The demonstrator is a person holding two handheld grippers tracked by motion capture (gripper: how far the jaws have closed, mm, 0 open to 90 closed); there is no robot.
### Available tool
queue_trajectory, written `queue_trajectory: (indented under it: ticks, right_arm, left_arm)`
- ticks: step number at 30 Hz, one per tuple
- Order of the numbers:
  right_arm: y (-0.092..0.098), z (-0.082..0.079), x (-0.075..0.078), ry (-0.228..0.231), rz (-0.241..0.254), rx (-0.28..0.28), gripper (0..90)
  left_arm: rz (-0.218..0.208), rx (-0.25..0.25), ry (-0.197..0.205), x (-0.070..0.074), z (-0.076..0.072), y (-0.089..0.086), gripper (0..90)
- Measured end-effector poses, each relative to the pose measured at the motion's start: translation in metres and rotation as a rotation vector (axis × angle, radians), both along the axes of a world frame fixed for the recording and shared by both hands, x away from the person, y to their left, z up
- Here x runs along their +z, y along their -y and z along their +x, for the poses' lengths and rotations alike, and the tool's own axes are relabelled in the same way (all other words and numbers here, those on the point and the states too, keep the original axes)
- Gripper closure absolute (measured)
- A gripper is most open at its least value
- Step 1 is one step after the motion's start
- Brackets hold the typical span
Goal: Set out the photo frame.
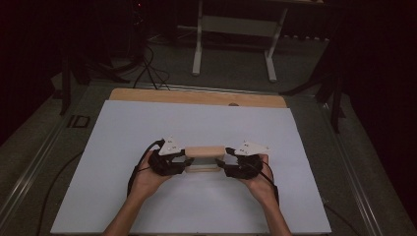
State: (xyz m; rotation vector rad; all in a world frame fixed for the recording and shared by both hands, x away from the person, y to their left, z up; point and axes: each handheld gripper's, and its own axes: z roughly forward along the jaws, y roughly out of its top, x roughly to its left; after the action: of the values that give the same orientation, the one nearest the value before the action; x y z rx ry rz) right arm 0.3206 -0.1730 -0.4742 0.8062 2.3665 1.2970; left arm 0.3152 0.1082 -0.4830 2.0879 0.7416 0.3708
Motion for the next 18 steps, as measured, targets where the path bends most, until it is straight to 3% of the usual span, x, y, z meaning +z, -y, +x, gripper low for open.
queue_trajectory:
  ticks: [14,18]
  right_arm:
    - [-0.008,0.015,-0.01,-0.034,0.007,0.051,37.0]
    - [-0.007,0.018,-0.012,-0.059,0.042,0.073,44.2]
  left_arm:
    - [-0.025,0.009,-0.012,-0.003,-0.001,-0.002,58.1]
    - [-0.028,0.008,-0.015,-0.003,0.0,-0.003,58.3]
